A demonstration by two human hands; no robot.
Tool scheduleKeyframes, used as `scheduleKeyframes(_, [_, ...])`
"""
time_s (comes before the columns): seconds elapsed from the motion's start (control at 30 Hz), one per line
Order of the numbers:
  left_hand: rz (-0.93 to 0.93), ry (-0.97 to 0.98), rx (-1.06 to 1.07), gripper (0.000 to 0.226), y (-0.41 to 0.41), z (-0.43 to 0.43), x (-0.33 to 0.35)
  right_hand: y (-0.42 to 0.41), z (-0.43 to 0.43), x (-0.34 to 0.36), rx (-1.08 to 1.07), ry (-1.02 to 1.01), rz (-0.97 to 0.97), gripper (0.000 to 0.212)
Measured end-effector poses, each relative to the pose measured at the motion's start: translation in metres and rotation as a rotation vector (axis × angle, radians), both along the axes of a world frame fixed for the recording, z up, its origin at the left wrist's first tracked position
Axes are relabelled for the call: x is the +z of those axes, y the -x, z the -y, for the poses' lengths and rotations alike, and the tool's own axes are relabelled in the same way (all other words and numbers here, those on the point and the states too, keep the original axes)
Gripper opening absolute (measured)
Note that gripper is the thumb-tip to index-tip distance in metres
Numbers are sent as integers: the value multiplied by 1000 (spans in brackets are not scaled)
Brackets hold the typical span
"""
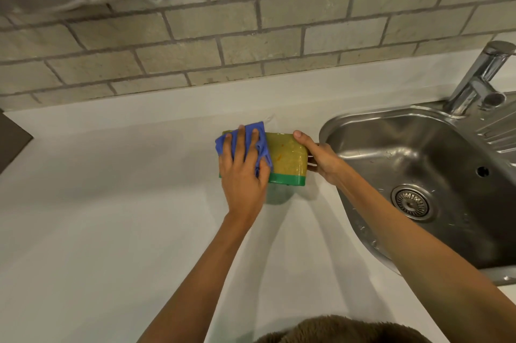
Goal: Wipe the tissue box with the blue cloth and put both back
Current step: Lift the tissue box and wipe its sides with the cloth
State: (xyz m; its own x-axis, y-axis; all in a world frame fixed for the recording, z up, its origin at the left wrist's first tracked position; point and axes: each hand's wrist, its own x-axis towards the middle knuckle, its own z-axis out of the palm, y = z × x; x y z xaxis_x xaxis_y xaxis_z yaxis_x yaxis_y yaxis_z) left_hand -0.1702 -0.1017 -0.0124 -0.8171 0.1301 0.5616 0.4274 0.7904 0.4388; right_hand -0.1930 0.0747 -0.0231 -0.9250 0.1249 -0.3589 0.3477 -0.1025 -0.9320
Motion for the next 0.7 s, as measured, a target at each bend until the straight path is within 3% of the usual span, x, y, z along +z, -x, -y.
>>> scheduleKeyframes(0.13, [-94, 136, -140, 48, -8, -12, -6, -1, 1, 1, -6, -2, -4, 69])
scheduleKeyframes(0.2, [-143, 180, -203, 48, -11, 5, -16, 0, -1, 2, 1, 4, -8, 65])
scheduleKeyframes(0.37, [-1, 7, -41, 47, 0, 3, -3, 5, -1, -2, -23, 12, -7, 60])
scheduleKeyframes(0.57, [-125, 197, -257, 48, -17, -5, -17, 5, -3, -3, -19, 30, -29, 74])
scheduleKeyframes(0.7, [-68, 75, -122, 47, -7, 15, -14, 5, -2, -1, -9, 36, -10, 61])
